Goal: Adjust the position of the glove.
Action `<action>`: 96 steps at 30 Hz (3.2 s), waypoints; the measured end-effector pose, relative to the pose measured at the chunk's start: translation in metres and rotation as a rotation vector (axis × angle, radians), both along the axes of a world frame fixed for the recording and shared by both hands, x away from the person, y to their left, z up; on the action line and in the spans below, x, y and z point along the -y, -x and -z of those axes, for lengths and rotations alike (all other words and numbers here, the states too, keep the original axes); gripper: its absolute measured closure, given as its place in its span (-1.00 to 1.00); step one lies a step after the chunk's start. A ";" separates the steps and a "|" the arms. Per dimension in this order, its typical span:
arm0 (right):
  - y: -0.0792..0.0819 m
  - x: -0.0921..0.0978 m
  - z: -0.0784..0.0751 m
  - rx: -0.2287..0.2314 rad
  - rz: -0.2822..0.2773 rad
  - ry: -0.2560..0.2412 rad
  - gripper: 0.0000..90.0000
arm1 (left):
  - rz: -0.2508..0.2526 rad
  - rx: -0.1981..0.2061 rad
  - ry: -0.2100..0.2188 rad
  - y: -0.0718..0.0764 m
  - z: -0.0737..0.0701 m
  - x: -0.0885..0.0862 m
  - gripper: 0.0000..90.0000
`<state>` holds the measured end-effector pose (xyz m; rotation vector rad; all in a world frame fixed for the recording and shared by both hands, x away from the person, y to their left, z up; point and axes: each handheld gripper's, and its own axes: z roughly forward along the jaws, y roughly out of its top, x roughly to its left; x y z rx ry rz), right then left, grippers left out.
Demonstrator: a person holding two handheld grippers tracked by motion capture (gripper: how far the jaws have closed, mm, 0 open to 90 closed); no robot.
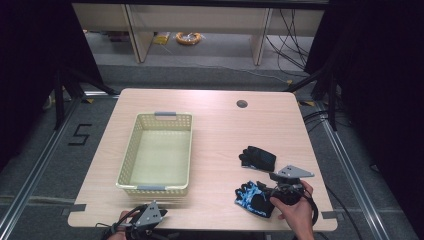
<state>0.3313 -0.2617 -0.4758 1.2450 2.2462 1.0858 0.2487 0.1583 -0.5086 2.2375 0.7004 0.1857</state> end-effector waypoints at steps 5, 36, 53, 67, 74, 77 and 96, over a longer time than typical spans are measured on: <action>-0.011 -0.001 -0.003 -0.021 0.023 -0.019 -0.09 | -0.011 -0.016 0.005 0.000 0.001 0.001 -0.62; -0.092 -0.003 0.008 -0.068 0.020 0.087 0.29 | -0.027 -0.011 0.024 0.000 0.000 0.000 -0.64; -0.099 -0.002 0.028 -0.092 0.036 0.099 0.64 | -0.021 -0.019 0.010 0.000 0.000 0.000 -0.63; -0.097 0.006 0.017 0.003 0.003 0.073 0.97 | -0.013 -0.019 0.005 0.000 -0.001 0.000 -0.63; -0.089 0.004 -0.008 0.045 0.011 0.013 0.98 | -0.001 -0.008 0.008 0.001 -0.001 0.000 -0.63; -0.087 0.004 -0.017 0.079 -0.020 0.000 0.98 | -0.019 -0.017 0.010 0.000 0.000 0.000 -0.63; -0.043 -0.046 -0.076 0.195 -0.248 -0.096 0.98 | -0.040 -0.020 0.039 0.001 -0.001 0.000 -0.63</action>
